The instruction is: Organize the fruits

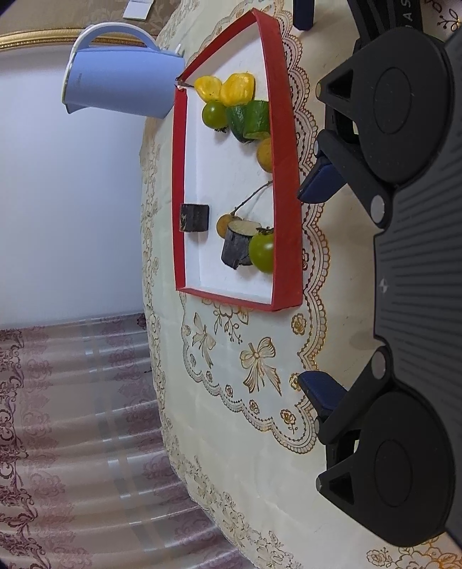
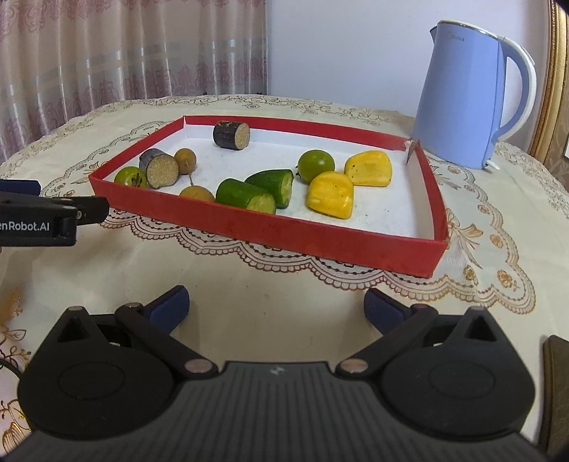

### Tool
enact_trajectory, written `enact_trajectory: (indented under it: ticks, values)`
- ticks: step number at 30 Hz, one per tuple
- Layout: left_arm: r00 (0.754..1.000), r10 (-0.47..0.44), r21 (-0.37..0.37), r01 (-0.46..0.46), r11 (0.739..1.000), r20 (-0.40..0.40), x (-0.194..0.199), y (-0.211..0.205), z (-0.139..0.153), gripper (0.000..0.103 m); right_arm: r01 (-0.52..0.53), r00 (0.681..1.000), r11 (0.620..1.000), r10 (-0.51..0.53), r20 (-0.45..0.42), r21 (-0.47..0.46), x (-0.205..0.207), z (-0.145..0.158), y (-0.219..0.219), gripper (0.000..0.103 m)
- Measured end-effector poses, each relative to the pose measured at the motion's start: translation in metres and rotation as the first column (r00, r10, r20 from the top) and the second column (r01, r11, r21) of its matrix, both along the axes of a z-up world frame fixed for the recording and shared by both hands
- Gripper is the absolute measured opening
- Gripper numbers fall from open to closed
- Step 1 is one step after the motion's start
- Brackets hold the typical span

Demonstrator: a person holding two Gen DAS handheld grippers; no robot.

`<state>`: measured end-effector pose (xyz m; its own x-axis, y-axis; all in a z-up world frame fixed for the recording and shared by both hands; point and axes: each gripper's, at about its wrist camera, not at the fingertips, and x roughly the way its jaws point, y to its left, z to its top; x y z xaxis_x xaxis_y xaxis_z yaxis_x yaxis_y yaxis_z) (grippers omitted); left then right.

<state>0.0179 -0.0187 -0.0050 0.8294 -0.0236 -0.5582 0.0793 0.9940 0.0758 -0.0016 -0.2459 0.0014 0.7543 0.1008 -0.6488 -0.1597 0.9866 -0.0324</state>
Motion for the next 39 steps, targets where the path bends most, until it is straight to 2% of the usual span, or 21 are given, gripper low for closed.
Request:
enact_trajectory:
  ticks: [6, 13, 14, 15, 18, 20, 22, 26, 27, 29, 31, 34, 36, 38, 39]
  values:
    - [0.999, -0.032, -0.001, 0.032, 0.999, -0.006, -0.007, -0.006, -0.001, 0.101, 0.000, 1.000, 1.000, 0.000, 0.011, -0.004, 0.000, 0.001, -0.001, 0.103]
    - [0.999, -0.032, 0.024, 0.032, 0.999, 0.001, -0.011, -0.008, -0.001, 0.101, -0.008, 0.990, 0.999, 0.003, 0.143, 0.032, -0.015, 0.019, -0.002, 0.101]
    - [1.000, -0.029, 0.025, 0.029, 0.999, 0.002, -0.010, -0.007, 0.000, 0.101, -0.010, 0.985, 0.999, 0.003, 0.170, 0.041, -0.018, 0.023, -0.002, 0.097]
    - [1.000, -0.025, 0.027, 0.025, 0.999, 0.002, -0.010, -0.007, 0.000, 0.101, -0.010, 0.983, 0.999, 0.001, 0.185, 0.050, -0.019, 0.026, -0.003, 0.087]
    - [1.000, -0.017, 0.028, 0.017, 0.999, 0.003, -0.009, -0.005, 0.000, 0.101, -0.029, 0.985, 0.998, 0.020, 0.173, 0.049, -0.017, 0.030, -0.002, 0.069]
    - [1.000, -0.017, 0.027, 0.017, 1.000, 0.002, -0.009, -0.004, 0.001, 0.101, -0.058, 0.987, 0.998, 0.055, 0.154, 0.011, -0.014, 0.028, 0.002, 0.072]
    - [1.000, -0.018, 0.027, 0.018, 0.999, 0.001, -0.009, -0.005, 0.001, 0.101, -0.079, 0.987, 0.997, 0.077, 0.139, 0.011, -0.012, 0.024, 0.006, 0.088]
    - [1.000, -0.017, 0.045, 0.017, 0.999, 0.001, -0.011, -0.011, 0.001, 0.101, -0.097, 0.989, 0.995, 0.098, 0.112, -0.010, -0.004, 0.019, 0.014, 0.089]
    - [1.000, -0.007, 0.060, 0.007, 0.998, 0.007, -0.012, -0.013, 0.000, 0.101, -0.098, 0.990, 0.995, 0.099, 0.103, -0.007, -0.001, 0.018, 0.014, 0.091]
    - [1.000, 0.000, 0.076, -0.001, 0.997, 0.014, -0.012, -0.013, 0.000, 0.101, -0.090, 0.992, 0.996, 0.089, 0.086, 0.013, 0.004, 0.015, 0.010, 0.101]
    - [1.000, 0.002, 0.047, -0.002, 0.999, 0.009, -0.012, -0.009, 0.003, 0.101, -0.096, 0.994, 0.995, 0.093, 0.062, 0.038, 0.007, 0.010, 0.006, 0.103]
    - [1.000, 0.000, 0.031, 0.000, 1.000, 0.005, -0.012, -0.006, 0.004, 0.101, -0.077, 0.993, 0.997, 0.074, 0.093, 0.031, 0.001, 0.014, 0.005, 0.103]
    - [1.000, 0.009, 0.038, -0.009, 0.999, 0.006, -0.011, -0.006, 0.004, 0.101, -0.076, 0.993, 0.997, 0.076, 0.086, 0.000, 0.000, 0.013, 0.006, 0.103]
    - [1.000, 0.006, 0.034, -0.006, 0.999, 0.004, -0.011, -0.005, 0.003, 0.101, -0.081, 0.996, 0.994, 0.083, 0.036, -0.071, 0.004, 0.005, 0.011, 0.103]
    - [1.000, 0.002, 0.031, -0.002, 1.000, 0.002, -0.012, -0.005, 0.003, 0.101, -0.082, 0.996, 0.994, 0.084, 0.030, -0.078, 0.003, 0.002, 0.012, 0.103]
